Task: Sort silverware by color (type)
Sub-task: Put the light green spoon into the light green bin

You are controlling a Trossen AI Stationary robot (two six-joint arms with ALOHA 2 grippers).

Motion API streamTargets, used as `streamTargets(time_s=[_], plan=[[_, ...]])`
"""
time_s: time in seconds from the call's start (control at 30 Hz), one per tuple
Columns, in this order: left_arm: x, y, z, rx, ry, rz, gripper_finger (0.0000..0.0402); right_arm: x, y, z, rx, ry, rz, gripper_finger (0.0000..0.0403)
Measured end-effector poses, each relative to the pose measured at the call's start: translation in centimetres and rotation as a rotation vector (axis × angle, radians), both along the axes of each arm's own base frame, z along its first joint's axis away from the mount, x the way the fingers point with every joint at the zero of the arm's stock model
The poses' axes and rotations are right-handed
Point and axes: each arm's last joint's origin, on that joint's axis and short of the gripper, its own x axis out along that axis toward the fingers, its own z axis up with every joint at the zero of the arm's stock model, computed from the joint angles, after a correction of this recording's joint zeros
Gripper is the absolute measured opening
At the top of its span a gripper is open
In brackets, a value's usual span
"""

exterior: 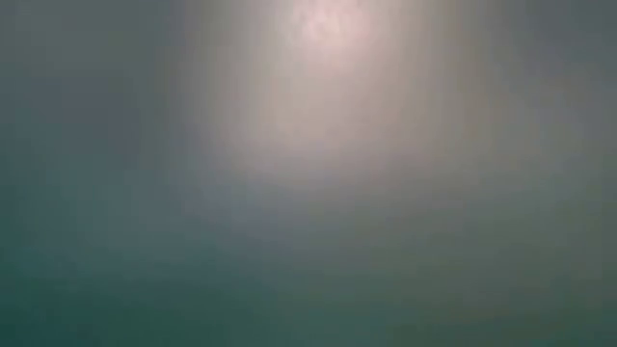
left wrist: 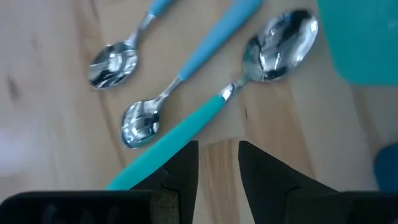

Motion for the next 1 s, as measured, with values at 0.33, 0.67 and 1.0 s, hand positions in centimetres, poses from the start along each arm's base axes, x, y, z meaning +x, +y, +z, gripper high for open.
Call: streamTargets(time_s=[0.33, 0.67, 1.0], plan=[[1.8, -0.2, -4.0, 0.055, 0.099, -0.103, 0.008, 0.1, -0.1, 0.0, -0.006, -0.003, 0.029, 0.0123], [2.6, -0.5, -2.8, 0.064, 0.093, -0.134, 0.0078, 0.1, -0.1, -0.1, -0.003, -0.004, 0.018, 0.0123], [3.9, -0.6, -2.9, 0.126, -0.002, -0.312, 0.0077, 0.2, -0.2, -0.3, -0.004, -0.005, 0.013, 0.0123]])
